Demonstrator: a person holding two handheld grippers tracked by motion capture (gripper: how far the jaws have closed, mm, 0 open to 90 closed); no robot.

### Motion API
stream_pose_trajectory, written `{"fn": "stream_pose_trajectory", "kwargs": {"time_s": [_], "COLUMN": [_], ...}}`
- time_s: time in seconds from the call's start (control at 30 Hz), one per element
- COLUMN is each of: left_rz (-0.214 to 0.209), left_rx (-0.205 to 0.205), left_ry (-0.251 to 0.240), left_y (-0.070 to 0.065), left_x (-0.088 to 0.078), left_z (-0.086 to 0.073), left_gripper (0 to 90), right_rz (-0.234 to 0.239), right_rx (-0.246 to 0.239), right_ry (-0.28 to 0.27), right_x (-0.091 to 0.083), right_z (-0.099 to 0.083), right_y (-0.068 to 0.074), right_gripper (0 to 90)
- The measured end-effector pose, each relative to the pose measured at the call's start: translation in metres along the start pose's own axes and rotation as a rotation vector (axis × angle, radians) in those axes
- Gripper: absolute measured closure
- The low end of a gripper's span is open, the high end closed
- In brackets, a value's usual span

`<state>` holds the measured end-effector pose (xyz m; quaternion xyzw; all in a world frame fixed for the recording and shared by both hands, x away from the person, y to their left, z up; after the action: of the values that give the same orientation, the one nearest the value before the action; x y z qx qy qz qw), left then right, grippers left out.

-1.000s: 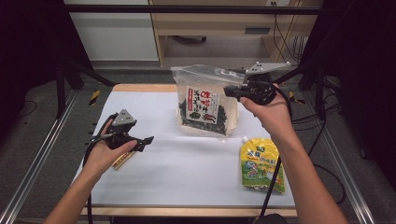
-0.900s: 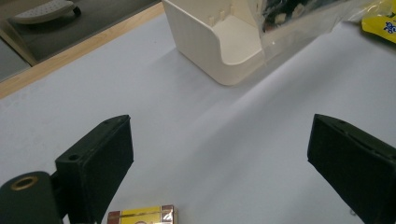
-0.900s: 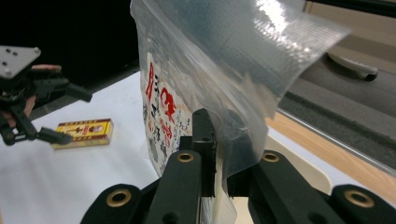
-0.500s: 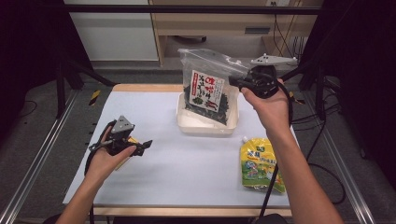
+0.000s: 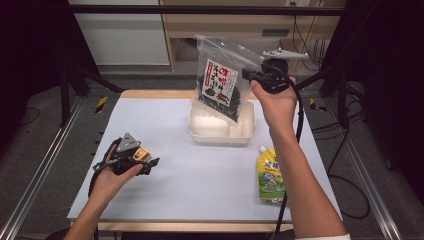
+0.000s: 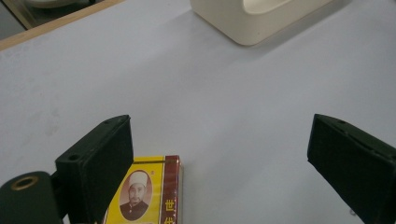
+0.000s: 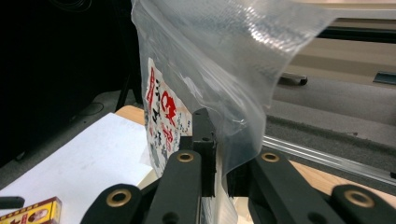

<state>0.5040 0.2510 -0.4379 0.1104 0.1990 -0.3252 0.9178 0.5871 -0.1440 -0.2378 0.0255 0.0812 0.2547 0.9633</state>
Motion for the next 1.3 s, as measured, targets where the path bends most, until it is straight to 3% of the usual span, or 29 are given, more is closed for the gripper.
{"fn": "stream_pose_trajectory", "kwargs": {"time_s": [0.67, 1.3], "left_rz": [0.005, -0.004], "left_rx": [-0.013, -0.007], "left_ry": [-0.004, 0.003], "left_y": [0.002, 0.001], "left_x": [-0.003, -0.002], "left_z": [-0.005, -0.006], "left_gripper": [6.9, 6.9], "right_rz": [-0.058, -0.069], "right_rx": [0.003, 0.053], "right_ry": [0.017, 0.053], "right_x": [0.019, 0.046], "right_z": [-0.008, -0.042], "right_y": [0.006, 0.011], "right_gripper": [85.0, 84.9]}}
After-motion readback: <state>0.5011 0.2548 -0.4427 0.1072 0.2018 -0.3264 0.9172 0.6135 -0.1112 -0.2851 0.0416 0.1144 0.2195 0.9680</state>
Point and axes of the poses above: each handheld gripper's, and its own axes: x roughly forward along the jaws, z roughly out of its top, y roughly to its left, the point moved 2 cm from there along x, roughly forward along the jaws, and after that the axes turned 11 degrees about -y, right-handed, at the moved point
